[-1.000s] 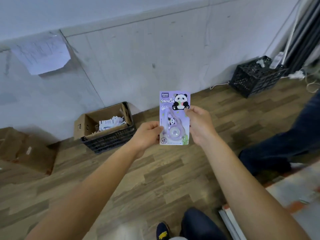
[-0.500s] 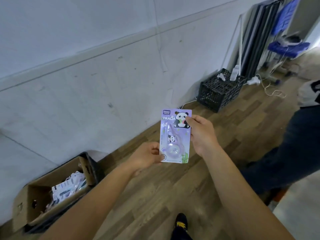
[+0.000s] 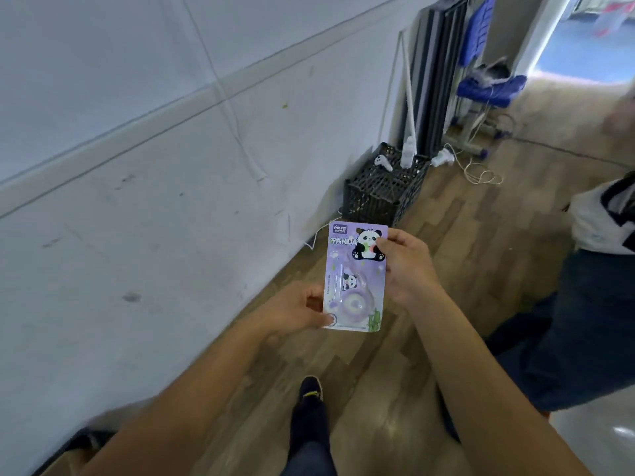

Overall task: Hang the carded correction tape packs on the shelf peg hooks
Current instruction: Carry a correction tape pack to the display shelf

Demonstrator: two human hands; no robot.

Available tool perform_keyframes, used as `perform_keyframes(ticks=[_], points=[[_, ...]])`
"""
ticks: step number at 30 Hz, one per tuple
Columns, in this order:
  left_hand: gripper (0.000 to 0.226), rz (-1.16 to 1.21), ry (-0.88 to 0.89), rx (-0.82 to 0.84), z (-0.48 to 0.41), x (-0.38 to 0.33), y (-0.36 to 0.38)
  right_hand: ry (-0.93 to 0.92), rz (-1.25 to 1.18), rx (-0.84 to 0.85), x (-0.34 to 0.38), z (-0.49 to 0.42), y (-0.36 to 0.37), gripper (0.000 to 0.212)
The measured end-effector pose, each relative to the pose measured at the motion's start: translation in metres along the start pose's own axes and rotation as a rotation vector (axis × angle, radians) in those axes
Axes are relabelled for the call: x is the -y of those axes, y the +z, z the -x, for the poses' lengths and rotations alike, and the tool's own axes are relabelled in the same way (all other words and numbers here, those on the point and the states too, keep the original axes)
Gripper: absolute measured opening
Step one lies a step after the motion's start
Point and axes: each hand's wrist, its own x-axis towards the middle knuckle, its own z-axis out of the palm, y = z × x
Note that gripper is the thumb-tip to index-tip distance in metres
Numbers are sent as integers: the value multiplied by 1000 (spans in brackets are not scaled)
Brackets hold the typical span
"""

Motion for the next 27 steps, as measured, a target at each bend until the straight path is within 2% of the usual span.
perform_keyframes(ticks=[10, 13, 19, 27], points=[[23, -134, 96, 202, -185, -58, -128, -37, -156, -239, 79, -155, 43, 24], [23, -142, 80, 308, -232, -69, -132, -20, -190, -308, 89, -189, 32, 20], [24, -188, 96, 414, -345, -106, -126, -24, -257, -450, 118, -271, -6, 18], [24, -343, 184, 500, -528, -211, -114, -92, -284, -549, 205, -409, -86, 23]])
